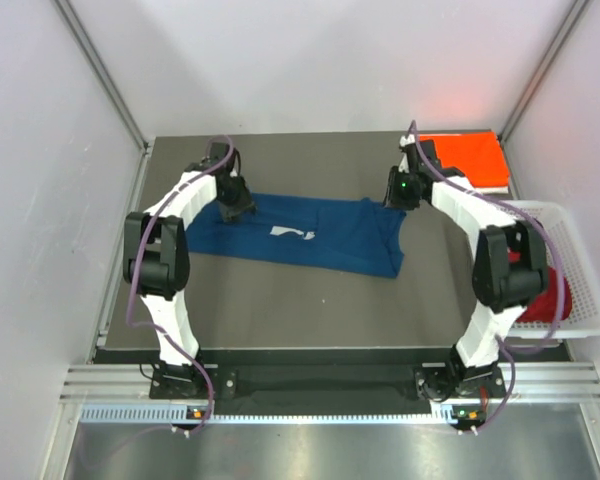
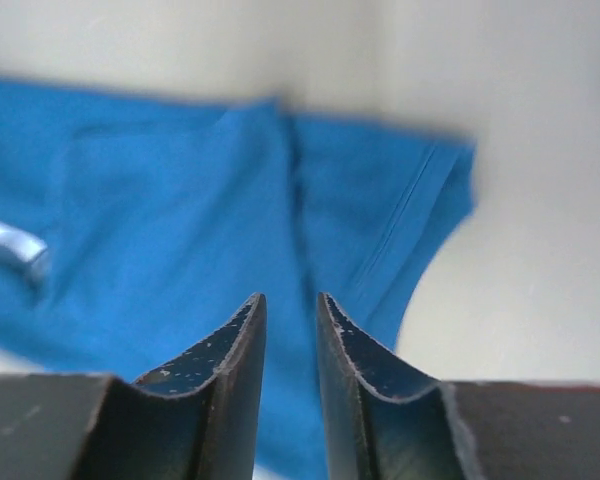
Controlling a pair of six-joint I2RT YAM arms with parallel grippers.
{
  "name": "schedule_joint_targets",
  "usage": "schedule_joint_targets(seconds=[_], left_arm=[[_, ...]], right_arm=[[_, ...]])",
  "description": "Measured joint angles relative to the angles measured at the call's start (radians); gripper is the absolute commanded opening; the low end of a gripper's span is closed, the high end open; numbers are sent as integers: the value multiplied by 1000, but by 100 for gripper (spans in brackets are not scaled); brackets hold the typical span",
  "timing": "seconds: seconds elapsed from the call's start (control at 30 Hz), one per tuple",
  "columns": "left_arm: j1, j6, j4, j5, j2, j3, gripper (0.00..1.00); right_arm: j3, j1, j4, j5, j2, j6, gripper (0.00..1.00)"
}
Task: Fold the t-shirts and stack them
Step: Fold the tshirt
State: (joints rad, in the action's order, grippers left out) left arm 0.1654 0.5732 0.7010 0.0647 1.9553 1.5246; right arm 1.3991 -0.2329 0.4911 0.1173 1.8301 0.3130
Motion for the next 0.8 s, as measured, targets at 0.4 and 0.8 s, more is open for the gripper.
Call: schedule_joint_targets(seconds=[0.4, 0.8], left_arm=[[-95, -15, 26, -90, 5, -9, 50], [-266, -32, 14, -129, 118, 31, 50]], right_arm=[[-437, -111, -50, -38, -173, 164, 20], [-594, -105, -128, -180, -297, 224, 19]])
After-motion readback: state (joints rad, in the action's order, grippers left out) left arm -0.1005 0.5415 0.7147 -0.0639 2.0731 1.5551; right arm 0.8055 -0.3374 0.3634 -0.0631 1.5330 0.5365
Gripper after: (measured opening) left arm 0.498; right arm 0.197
